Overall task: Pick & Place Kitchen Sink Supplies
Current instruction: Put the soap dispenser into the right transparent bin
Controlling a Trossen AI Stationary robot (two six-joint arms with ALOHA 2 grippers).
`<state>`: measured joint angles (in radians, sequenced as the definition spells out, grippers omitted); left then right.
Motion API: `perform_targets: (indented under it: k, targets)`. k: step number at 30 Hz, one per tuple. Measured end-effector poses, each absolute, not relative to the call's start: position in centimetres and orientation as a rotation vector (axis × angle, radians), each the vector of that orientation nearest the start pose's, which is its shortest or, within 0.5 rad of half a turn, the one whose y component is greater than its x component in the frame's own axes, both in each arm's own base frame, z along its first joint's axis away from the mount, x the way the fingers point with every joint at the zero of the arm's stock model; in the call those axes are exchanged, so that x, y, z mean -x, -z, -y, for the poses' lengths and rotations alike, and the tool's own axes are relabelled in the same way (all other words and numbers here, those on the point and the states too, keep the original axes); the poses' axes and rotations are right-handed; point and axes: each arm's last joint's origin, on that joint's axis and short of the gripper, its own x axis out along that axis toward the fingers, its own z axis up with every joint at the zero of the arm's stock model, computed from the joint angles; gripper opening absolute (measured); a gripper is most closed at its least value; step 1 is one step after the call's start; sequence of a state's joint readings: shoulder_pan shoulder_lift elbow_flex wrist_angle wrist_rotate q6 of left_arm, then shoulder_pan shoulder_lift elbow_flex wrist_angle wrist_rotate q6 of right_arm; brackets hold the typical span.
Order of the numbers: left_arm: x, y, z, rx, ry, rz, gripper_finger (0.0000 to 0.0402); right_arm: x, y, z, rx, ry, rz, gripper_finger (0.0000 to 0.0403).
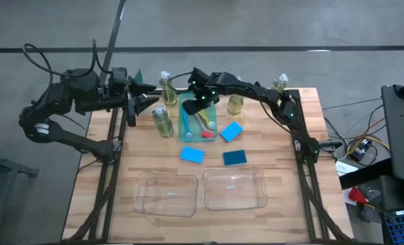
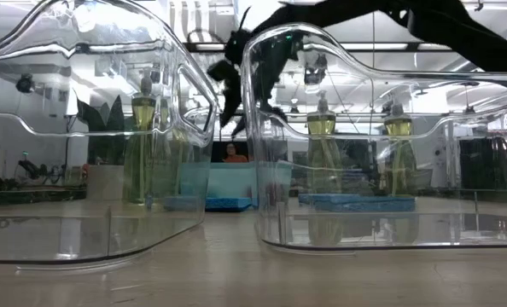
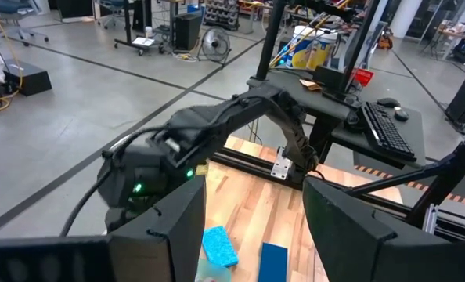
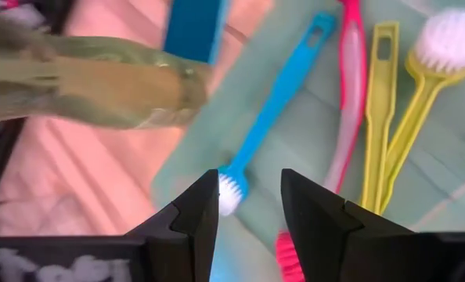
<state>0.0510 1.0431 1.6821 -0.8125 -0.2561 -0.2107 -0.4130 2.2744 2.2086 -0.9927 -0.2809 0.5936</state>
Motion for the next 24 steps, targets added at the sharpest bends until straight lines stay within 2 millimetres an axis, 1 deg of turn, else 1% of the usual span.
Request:
perform_targets:
  k: [6, 12, 15, 21, 24]
  targets:
    - [-14.2, -50.9, -1.5, 0.196, -0.321, -0.14, 0.0207, -43.7, -30.6, 17.4, -0.809, 0.406, -0.871, 0.012]
    - [-14.4, -51.0, -1.5, 0.198, -0.32, -0.132, 0.0207, -42.3, -34.8, 15.1, -0.613, 0.453, -0.783, 0.0099]
    - [-14.5, -51.1, -1.5, 0.2, -0.319, -0.114, 0.0207, -41.5, -36.5, 14.1, -0.56, 0.47, -0.748, 0.0078]
    - [-14.5, -51.2, -1.5, 0.198, -0.318, -0.104, 0.0207, -39.7, -39.7, 12.3, -0.495, 0.456, -0.679, 0.0019]
    - [-14.5, -51.2, -1.5, 0.197, -0.321, -0.104, 0.0207, -38.6, -41.2, 11.5, -0.429, 0.485, -0.652, 0.001]
